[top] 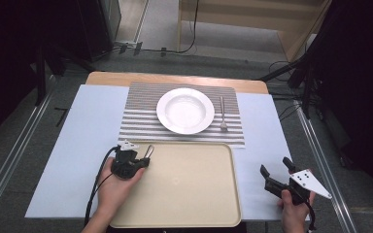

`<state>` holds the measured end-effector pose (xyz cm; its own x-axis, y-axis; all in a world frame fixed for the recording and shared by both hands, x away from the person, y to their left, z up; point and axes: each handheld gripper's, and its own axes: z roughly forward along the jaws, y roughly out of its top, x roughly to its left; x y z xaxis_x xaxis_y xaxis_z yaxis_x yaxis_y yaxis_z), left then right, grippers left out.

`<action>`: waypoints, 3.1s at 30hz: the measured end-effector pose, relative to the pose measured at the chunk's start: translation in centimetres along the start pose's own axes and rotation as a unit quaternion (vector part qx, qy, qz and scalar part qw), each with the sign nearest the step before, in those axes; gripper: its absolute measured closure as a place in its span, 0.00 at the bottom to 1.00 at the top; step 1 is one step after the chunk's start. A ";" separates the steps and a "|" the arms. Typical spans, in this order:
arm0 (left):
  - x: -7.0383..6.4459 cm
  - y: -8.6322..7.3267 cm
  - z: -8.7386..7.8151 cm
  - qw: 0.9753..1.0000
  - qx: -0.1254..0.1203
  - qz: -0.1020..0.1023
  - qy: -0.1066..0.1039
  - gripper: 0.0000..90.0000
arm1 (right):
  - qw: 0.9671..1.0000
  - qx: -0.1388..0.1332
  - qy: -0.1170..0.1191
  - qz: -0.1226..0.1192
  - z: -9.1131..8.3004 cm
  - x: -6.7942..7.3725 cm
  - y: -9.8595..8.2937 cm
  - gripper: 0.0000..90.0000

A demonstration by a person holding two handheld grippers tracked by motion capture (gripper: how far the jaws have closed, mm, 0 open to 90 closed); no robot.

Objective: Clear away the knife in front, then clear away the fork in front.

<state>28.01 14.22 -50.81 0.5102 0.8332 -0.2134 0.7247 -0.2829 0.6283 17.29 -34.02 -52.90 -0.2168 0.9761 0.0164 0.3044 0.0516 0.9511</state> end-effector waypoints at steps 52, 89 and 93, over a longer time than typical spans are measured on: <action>6.0 -2.8 -8.5 0.977 -0.208 0.026 -0.030 0.00 | 1.000 0.004 -0.002 -0.004 0.0 0.0 0.0 0.15; 12.4 -5.8 -10.3 0.965 -0.258 0.048 -0.001 0.00 | 0.998 0.042 0.032 0.014 6.2 1.6 6.6 0.16; 12.9 -6.0 -10.2 0.964 -0.264 0.041 -0.012 0.00 | 0.997 0.053 0.047 0.027 7.3 1.7 8.0 0.17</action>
<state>25.55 31.53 -49.70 0.5699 0.8059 -0.1601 0.3482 -0.0603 0.9355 26.19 -30.43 -47.52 -0.2818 0.9541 0.1011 0.4138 0.0258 0.9100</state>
